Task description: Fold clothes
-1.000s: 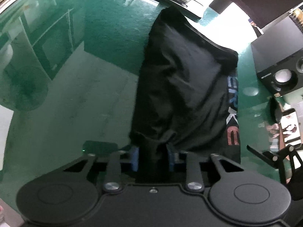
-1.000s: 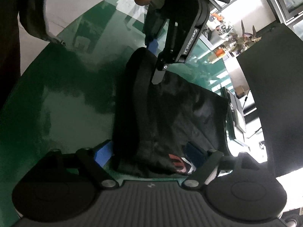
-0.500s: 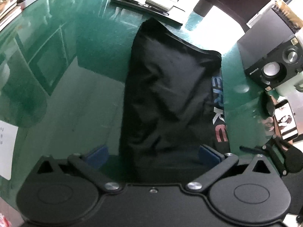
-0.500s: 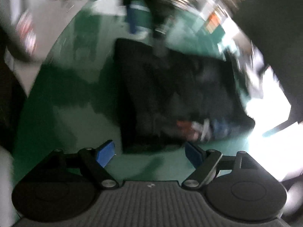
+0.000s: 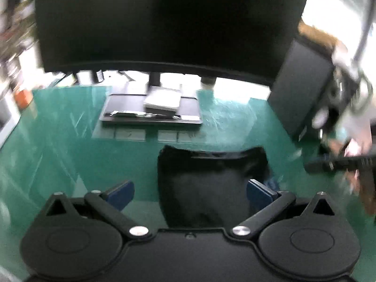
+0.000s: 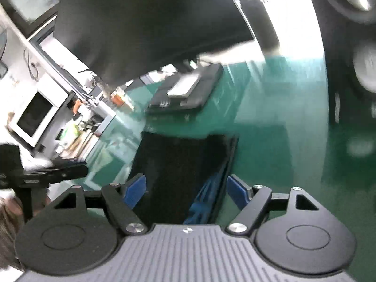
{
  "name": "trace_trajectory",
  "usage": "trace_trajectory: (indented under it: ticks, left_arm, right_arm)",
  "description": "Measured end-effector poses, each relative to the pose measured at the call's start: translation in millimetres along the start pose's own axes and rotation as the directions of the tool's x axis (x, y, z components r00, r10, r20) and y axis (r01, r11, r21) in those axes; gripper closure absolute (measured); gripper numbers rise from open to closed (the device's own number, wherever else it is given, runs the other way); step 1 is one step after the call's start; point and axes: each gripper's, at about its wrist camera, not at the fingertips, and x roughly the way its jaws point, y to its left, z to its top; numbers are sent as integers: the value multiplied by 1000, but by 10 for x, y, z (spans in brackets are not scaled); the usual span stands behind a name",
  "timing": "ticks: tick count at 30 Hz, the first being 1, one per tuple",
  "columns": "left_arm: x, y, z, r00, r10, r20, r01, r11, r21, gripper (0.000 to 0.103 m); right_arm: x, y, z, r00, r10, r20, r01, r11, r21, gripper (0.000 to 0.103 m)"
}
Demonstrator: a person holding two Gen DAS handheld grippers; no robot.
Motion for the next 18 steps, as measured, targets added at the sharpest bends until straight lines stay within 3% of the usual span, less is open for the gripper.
trace_trajectory:
  ticks: [9, 18]
  left_arm:
    - [765, 405, 253, 987, -149, -67, 144, 987, -73, 1]
    - [1261, 599, 286, 932, -327, -159, 309, 942, -128, 0]
  right_arm:
    - [329, -322, 146, 1000, 2, 13, -2, 1000, 27, 40]
    - [702, -655, 280, 998, 63, 1, -63, 993, 100, 46]
